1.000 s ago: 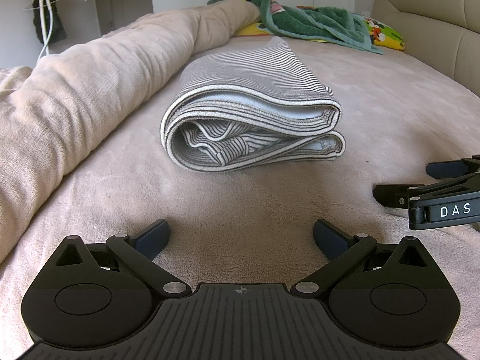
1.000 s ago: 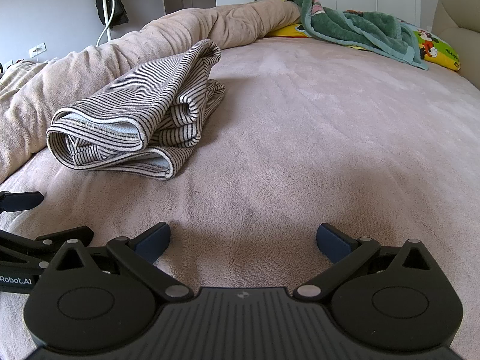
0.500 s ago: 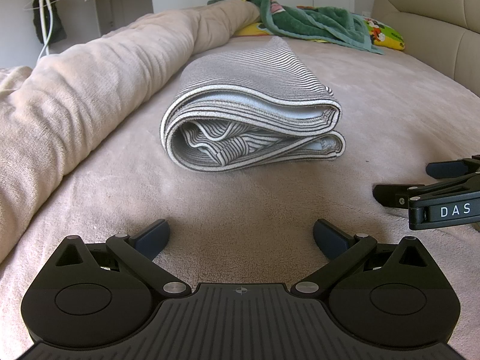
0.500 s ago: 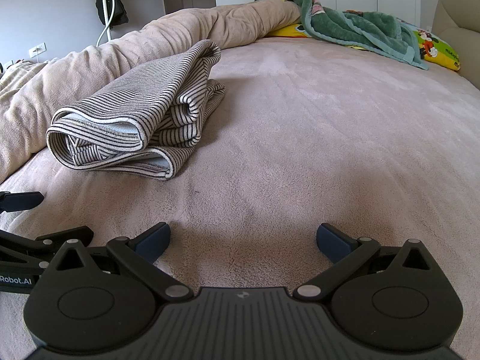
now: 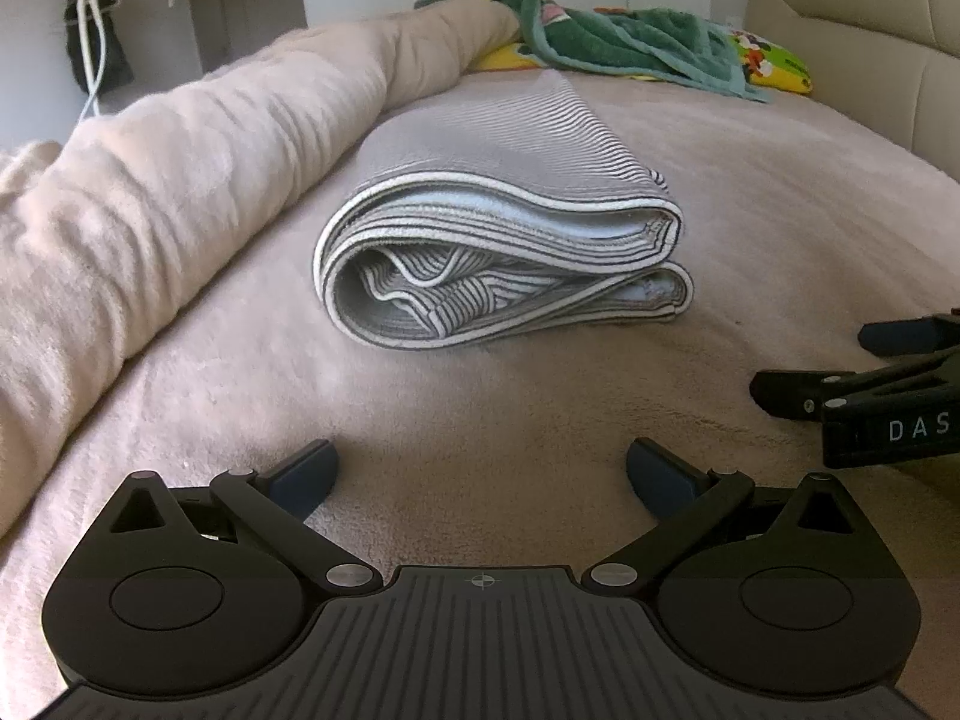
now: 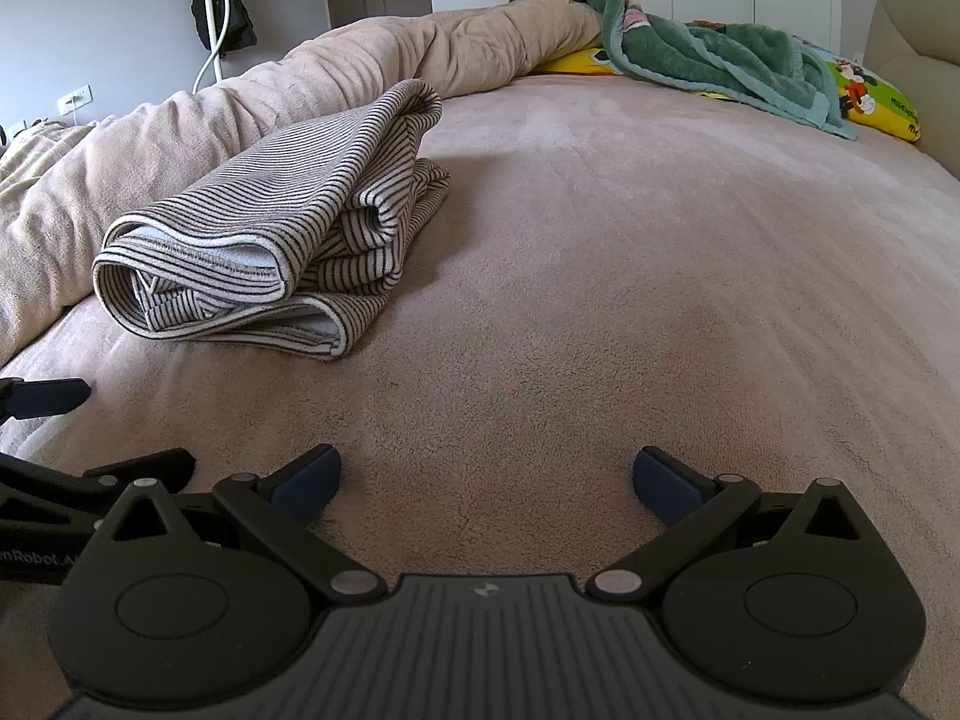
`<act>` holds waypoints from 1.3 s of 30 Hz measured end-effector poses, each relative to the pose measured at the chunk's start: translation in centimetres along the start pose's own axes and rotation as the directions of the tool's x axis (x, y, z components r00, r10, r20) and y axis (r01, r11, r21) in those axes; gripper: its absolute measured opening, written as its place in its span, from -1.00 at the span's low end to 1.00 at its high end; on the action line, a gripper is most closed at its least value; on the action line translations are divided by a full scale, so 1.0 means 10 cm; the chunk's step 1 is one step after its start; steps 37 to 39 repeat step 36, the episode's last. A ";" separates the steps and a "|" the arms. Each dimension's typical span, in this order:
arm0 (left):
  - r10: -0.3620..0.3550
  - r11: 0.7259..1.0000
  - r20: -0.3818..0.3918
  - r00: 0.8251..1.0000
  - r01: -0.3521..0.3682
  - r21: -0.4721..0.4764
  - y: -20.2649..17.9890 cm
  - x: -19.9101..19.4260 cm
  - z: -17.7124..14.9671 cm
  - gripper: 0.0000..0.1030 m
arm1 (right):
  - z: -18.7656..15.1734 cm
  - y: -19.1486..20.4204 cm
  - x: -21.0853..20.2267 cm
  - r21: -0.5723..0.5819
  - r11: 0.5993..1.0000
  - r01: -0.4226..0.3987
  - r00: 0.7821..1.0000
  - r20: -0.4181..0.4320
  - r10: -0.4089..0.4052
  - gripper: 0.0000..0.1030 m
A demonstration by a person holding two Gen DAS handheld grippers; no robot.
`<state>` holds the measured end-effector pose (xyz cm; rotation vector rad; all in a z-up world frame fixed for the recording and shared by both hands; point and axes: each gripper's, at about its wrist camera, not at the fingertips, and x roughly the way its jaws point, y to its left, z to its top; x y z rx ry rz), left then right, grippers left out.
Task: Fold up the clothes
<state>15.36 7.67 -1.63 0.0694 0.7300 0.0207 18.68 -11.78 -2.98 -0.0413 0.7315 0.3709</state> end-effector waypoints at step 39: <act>0.011 0.999 -0.055 0.998 -0.014 -0.051 -0.02 0.09 0.12 1.00 | 0.00 -0.01 0.00 0.001 1.000 -0.002 1.000 0.000 0.002 1.00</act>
